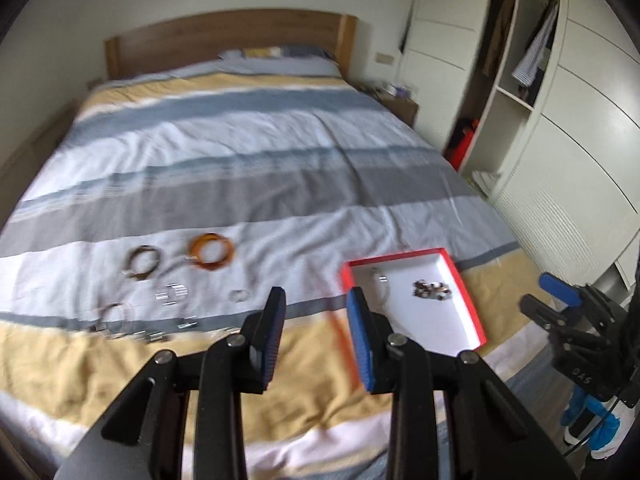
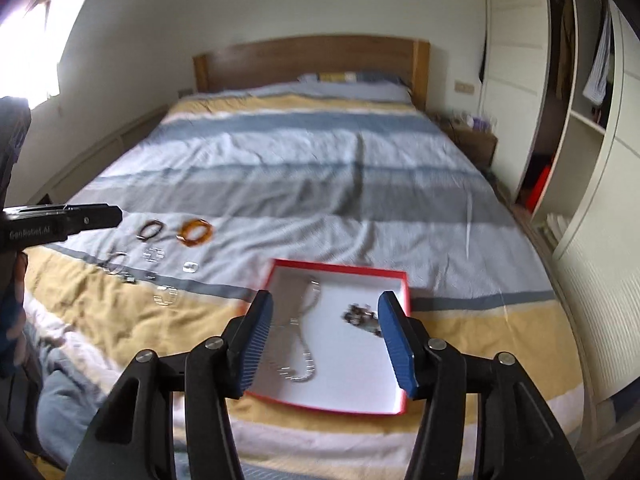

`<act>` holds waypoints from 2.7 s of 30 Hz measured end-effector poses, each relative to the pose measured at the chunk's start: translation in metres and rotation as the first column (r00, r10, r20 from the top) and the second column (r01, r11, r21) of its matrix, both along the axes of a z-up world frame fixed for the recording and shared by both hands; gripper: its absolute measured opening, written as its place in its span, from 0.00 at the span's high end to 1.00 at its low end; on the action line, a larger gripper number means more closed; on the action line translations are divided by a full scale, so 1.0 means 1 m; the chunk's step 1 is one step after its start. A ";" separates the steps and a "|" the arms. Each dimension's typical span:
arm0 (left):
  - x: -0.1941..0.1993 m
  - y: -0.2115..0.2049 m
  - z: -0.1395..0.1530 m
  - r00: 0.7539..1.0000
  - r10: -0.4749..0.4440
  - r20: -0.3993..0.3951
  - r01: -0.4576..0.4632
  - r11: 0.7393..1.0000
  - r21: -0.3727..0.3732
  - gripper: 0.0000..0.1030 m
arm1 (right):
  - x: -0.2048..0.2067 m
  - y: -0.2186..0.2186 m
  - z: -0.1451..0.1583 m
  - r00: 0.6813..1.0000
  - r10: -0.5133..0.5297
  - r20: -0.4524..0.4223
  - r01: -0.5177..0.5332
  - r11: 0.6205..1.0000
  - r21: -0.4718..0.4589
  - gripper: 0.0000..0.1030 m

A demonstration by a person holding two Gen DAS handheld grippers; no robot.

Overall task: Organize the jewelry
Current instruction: 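Open both tools to release the jewelry and lift away from the box, then reach the left tool to the watch while the right tool approaches the twisted hoop, then grasp the watch with the left tool while the right tool grasps the twisted silver hoop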

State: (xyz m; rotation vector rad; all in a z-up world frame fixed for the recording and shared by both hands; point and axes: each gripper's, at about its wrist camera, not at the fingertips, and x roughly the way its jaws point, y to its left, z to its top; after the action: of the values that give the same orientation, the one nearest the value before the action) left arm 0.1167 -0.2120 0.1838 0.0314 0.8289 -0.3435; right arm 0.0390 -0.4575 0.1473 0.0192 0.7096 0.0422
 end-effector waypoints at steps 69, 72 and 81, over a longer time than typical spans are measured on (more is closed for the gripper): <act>0.114 0.215 -0.239 0.898 0.289 -0.331 -0.357 0.919 -0.166 0.70 | 0.161 0.237 -0.200 0.882 0.418 -0.219 -0.384 0.905 0.185 0.47; 0.120 0.212 -0.246 0.891 0.301 -0.340 -0.371 0.915 -0.160 0.70 | 0.165 0.238 -0.207 0.879 0.420 -0.227 -0.384 0.904 0.186 0.47; 0.139 0.198 -0.256 0.883 0.339 -0.325 -0.391 0.914 -0.109 0.65 | 0.176 0.247 -0.217 0.874 0.430 -0.227 -0.394 0.900 0.189 0.47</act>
State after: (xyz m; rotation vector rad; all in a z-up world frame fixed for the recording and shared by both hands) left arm 0.2552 -0.0137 -0.0722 -0.3457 1.0817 -0.0572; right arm 0.2151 -0.2107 -0.0697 0.0037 0.9683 0.5099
